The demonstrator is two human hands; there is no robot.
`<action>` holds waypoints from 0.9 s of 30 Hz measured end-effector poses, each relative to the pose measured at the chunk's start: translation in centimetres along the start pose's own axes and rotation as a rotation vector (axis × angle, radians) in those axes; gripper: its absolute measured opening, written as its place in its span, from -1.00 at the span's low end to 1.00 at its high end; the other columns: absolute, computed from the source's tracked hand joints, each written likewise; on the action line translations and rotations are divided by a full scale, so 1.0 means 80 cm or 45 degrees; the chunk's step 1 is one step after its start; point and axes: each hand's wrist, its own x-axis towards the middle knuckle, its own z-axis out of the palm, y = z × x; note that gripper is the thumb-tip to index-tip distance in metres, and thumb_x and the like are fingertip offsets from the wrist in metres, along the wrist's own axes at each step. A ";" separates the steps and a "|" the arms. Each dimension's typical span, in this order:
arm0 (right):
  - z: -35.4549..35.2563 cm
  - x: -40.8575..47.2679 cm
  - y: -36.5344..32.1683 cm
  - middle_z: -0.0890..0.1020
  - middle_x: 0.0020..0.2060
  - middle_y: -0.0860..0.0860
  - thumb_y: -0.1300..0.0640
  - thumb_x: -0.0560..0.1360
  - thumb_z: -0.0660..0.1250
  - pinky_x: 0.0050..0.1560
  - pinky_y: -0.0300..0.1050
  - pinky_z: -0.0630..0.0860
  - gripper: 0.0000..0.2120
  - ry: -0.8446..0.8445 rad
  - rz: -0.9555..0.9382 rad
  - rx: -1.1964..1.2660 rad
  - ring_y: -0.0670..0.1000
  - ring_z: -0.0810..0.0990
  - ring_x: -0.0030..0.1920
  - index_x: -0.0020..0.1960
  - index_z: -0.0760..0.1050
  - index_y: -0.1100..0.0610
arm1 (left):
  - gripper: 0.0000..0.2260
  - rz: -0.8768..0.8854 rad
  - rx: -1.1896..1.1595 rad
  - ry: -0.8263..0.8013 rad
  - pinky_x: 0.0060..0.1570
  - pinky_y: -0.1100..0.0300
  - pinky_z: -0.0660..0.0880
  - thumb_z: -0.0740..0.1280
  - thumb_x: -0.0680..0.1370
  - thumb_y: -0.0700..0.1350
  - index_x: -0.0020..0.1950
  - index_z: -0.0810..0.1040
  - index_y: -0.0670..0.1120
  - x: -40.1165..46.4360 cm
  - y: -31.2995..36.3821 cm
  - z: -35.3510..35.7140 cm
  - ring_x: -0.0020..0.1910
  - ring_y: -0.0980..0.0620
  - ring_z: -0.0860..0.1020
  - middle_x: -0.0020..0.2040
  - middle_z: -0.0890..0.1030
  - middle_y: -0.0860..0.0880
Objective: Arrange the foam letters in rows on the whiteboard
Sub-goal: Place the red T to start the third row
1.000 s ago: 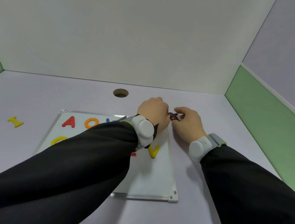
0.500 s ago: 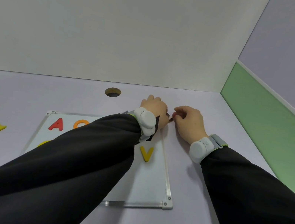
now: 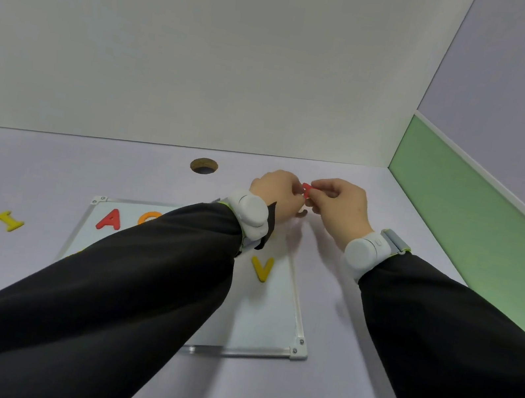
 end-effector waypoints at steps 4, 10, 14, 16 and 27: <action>0.006 -0.016 -0.013 0.70 -0.19 0.05 0.22 0.47 0.46 -0.21 -0.27 0.57 -0.89 -0.021 -0.104 -0.100 -0.06 0.66 -0.25 -0.01 0.66 0.18 | -0.78 0.016 -0.143 0.027 -0.10 0.16 0.54 0.33 0.51 -0.15 0.12 0.66 -0.04 -0.024 -0.009 -0.016 -0.11 -0.01 0.61 -0.09 0.67 0.00; 0.023 -0.043 -0.030 0.70 -0.24 0.00 0.23 0.48 0.44 -0.14 -0.14 0.63 -0.93 -0.130 -0.213 -0.180 -0.03 0.68 -0.24 -0.06 0.68 0.13 | -0.76 0.022 -0.230 0.055 -0.08 0.16 0.54 0.36 0.51 -0.15 0.17 0.66 -0.05 -0.066 -0.033 -0.044 -0.10 -0.01 0.61 -0.08 0.68 -0.02; 0.040 -0.060 -0.038 0.70 -0.23 -0.03 0.19 0.45 0.47 -0.04 -0.15 0.58 -0.93 -0.198 -0.259 -0.264 -0.06 0.64 -0.18 -0.08 0.70 0.13 | -0.77 0.003 -0.279 0.035 -0.37 0.24 0.46 0.36 0.53 -0.13 0.17 0.63 -0.04 -0.097 -0.053 -0.062 -0.30 0.05 0.55 -0.10 0.68 -0.01; 0.053 -0.075 -0.045 0.71 -0.22 -0.01 0.18 0.44 0.48 -0.04 -0.11 0.59 -0.93 -0.235 -0.295 -0.294 0.00 0.66 -0.14 -0.09 0.71 0.14 | -0.76 -0.021 -0.280 0.039 -0.30 0.25 0.44 0.36 0.53 -0.10 0.18 0.63 -0.05 -0.117 -0.068 -0.071 -0.25 0.06 0.58 -0.11 0.68 0.01; 0.130 -0.152 -0.066 0.69 -0.28 -0.03 0.15 0.41 0.50 -0.23 -0.20 0.53 -0.94 -0.447 -0.383 -0.359 -0.09 0.62 -0.26 -0.14 0.70 0.12 | -0.88 -0.153 -0.378 0.094 -0.14 0.19 0.55 0.39 0.52 -0.12 0.03 0.68 -0.02 -0.216 -0.141 -0.121 -0.14 0.04 0.65 -0.16 0.71 0.03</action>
